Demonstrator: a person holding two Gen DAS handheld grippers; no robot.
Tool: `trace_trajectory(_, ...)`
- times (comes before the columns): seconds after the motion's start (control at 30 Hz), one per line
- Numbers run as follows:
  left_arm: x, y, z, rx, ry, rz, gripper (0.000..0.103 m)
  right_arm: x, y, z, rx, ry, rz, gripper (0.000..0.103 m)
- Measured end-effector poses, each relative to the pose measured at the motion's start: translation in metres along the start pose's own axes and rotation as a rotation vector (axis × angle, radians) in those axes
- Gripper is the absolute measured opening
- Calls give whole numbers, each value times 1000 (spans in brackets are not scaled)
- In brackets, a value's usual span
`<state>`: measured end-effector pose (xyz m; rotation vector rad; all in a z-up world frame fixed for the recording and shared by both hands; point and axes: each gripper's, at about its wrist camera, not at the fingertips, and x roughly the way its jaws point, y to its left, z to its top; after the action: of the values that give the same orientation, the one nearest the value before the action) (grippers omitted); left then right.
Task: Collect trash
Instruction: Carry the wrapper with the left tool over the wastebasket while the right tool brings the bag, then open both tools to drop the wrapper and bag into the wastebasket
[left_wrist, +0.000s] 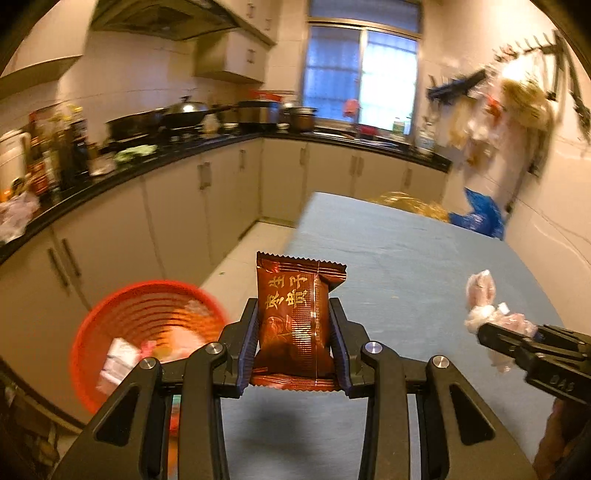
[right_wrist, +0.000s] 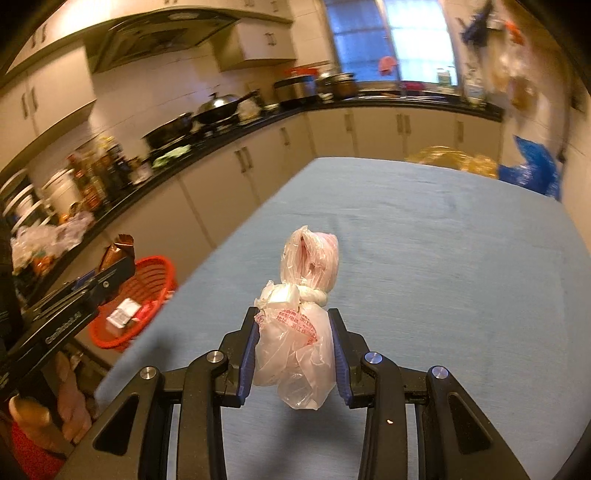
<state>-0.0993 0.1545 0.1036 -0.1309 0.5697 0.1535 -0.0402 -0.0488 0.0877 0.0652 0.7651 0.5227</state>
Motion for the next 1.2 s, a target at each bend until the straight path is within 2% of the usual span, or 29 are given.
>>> trace_trajectory(0.27, 2, 87, -10, -109, 22, 142, 35, 45, 78, 18, -80, 86, 159, 39)
trace_trajectory(0.37, 6, 114, -16, -142, 39, 173, 35, 65, 113, 23, -129, 110, 190, 39)
trace_trajectory(0.53, 16, 141, -25, -179, 66, 193, 35, 96, 145, 30, -163, 150, 223, 39)
trace_trajectory(0.93, 40, 161, -32, -199, 99, 190, 35, 160, 185, 47, -171, 225, 252, 40)
trace_trajectory(1.13, 38, 159, -33, -197, 93, 183, 36, 169, 187, 48, -150, 242, 282, 47)
trace_trajectory(1.2, 35, 159, -34, -200, 86, 184, 50, 161, 183, 48, -146, 225, 278, 49)
